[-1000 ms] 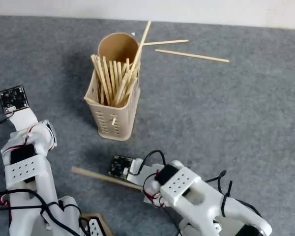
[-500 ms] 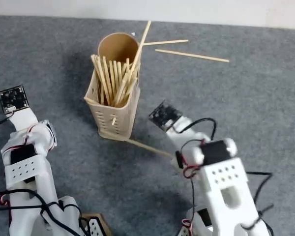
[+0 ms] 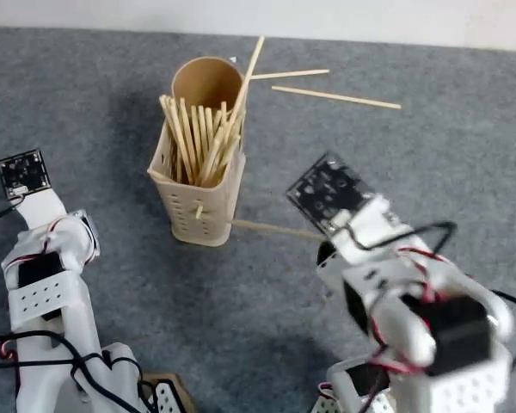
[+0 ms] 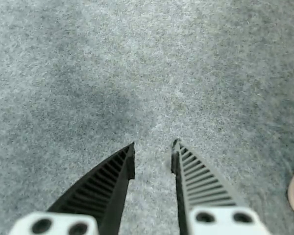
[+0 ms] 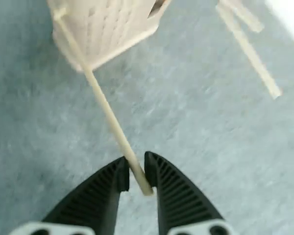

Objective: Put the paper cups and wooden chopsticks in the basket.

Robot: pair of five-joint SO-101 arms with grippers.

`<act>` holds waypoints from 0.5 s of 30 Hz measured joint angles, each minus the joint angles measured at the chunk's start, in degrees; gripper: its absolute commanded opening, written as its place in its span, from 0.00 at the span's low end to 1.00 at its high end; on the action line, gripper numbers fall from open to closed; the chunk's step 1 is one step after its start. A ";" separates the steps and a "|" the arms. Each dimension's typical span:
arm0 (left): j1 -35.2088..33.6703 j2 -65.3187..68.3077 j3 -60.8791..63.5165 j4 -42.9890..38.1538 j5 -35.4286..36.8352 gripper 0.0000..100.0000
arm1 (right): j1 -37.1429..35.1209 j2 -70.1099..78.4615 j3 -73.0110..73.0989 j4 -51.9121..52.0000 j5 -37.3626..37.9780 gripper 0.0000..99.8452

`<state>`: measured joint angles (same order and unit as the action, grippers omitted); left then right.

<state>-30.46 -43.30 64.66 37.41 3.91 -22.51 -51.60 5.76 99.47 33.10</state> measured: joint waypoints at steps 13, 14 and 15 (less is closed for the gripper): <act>0.00 0.00 0.00 0.00 0.00 0.15 | 6.77 16.35 -37.63 0.79 0.00 0.01; 0.00 0.00 0.00 0.00 0.00 0.15 | 6.77 18.11 -40.00 0.79 0.00 0.01; 0.00 0.00 0.00 0.00 0.00 0.15 | 6.95 19.25 -41.49 0.79 0.00 0.01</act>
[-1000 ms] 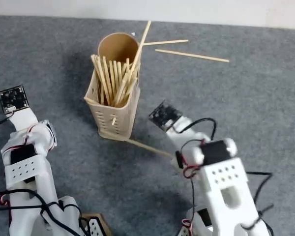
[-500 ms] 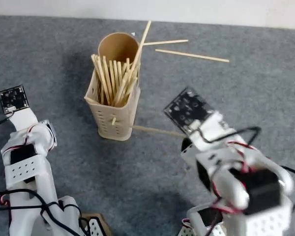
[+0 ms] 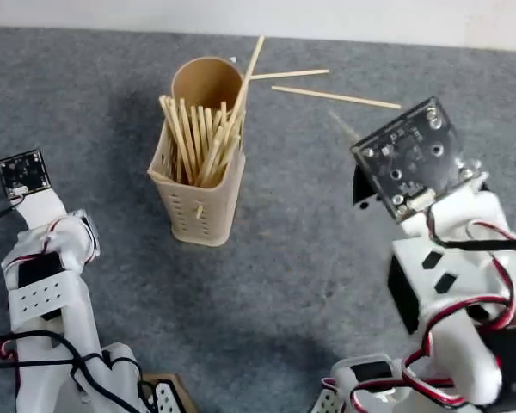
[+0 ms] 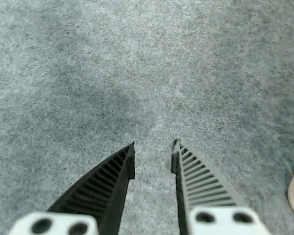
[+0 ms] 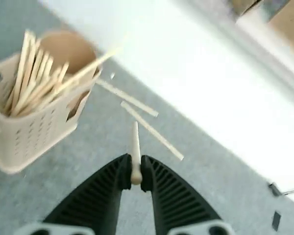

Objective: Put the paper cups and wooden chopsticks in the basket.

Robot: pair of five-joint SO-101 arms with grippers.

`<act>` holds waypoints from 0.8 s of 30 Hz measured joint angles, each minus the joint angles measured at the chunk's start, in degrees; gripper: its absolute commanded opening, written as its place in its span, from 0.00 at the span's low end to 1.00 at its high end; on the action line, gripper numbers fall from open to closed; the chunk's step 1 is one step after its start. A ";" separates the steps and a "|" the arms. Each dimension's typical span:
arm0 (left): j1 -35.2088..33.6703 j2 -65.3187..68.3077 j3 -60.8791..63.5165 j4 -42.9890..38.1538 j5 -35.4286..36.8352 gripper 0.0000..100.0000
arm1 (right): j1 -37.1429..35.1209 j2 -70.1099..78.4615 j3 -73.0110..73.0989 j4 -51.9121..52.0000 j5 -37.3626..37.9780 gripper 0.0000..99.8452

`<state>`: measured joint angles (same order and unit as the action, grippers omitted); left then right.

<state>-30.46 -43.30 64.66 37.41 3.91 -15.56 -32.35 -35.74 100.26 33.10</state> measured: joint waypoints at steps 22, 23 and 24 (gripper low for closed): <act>0.00 0.00 0.09 0.00 0.00 0.15 | -21.71 7.56 -12.04 0.00 -12.66 0.01; 0.00 0.00 0.09 0.00 0.00 0.15 | -21.89 7.65 -10.64 0.00 -12.92 0.01; 0.00 0.00 0.09 0.00 0.00 0.15 | -22.15 7.65 -9.14 0.00 -13.19 0.01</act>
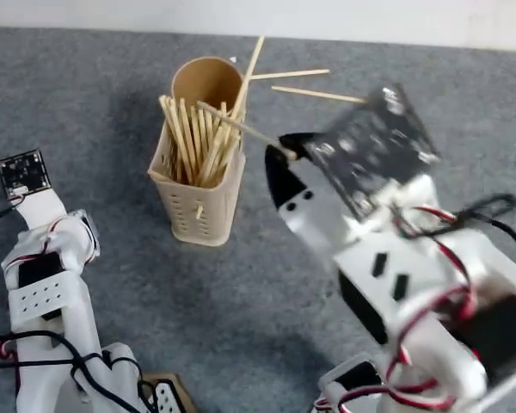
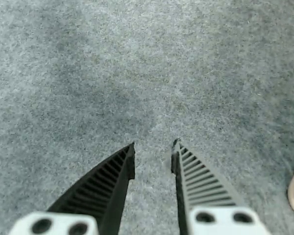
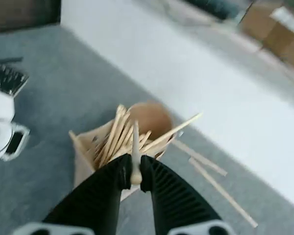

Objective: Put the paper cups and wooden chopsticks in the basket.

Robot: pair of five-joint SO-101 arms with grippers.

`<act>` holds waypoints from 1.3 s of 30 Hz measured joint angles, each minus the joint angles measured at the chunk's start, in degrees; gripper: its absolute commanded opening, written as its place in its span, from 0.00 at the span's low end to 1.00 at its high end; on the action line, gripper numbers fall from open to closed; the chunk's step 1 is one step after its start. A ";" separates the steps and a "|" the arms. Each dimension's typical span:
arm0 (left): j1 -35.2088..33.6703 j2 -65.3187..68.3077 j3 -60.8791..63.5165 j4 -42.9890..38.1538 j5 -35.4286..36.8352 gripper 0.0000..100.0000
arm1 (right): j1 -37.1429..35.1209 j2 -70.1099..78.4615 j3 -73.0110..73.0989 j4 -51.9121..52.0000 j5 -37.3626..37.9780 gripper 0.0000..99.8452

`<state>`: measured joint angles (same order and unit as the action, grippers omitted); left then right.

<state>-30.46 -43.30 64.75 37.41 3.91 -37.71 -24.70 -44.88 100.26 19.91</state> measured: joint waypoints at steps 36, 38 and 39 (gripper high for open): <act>0.00 0.00 0.00 0.00 0.00 0.15 | -5.54 -7.82 20.48 0.09 -4.40 0.01; 0.00 0.00 0.00 0.00 0.00 0.15 | -5.36 -7.74 20.57 0.09 -4.40 0.01; 0.00 0.00 0.00 0.00 0.00 0.15 | -5.36 -7.74 20.57 0.09 -4.40 0.03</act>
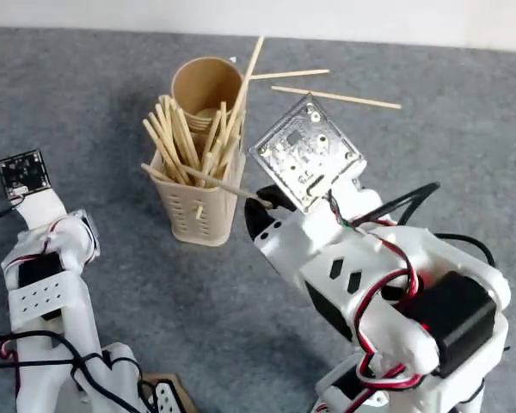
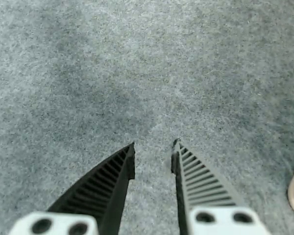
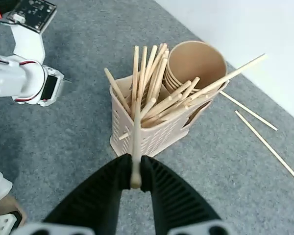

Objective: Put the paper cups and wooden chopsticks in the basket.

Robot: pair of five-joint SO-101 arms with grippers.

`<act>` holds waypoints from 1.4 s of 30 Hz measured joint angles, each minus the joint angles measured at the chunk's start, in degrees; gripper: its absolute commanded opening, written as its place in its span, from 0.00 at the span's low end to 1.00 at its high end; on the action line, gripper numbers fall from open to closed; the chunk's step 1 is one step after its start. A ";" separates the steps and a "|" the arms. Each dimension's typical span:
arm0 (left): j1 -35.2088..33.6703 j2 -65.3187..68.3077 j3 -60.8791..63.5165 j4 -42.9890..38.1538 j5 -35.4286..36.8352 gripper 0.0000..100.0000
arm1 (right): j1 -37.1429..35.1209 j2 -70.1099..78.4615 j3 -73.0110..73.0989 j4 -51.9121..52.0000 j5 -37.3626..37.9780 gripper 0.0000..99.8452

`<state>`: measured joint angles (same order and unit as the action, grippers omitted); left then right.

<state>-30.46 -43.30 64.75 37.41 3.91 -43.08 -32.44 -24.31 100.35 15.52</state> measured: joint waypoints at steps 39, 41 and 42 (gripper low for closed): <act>1.67 0.00 0.88 0.00 0.00 0.15 | 6.51 6.77 17.49 -2.99 6.95 0.30; 1.67 0.00 0.88 0.00 0.00 0.15 | 3.43 6.77 18.37 -6.42 6.95 0.30; 1.67 0.00 0.88 0.00 0.00 0.15 | 2.46 6.68 18.37 -8.97 6.95 0.30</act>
<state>-28.79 -43.30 65.63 37.41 3.91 -40.62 -25.76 -5.93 91.38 22.46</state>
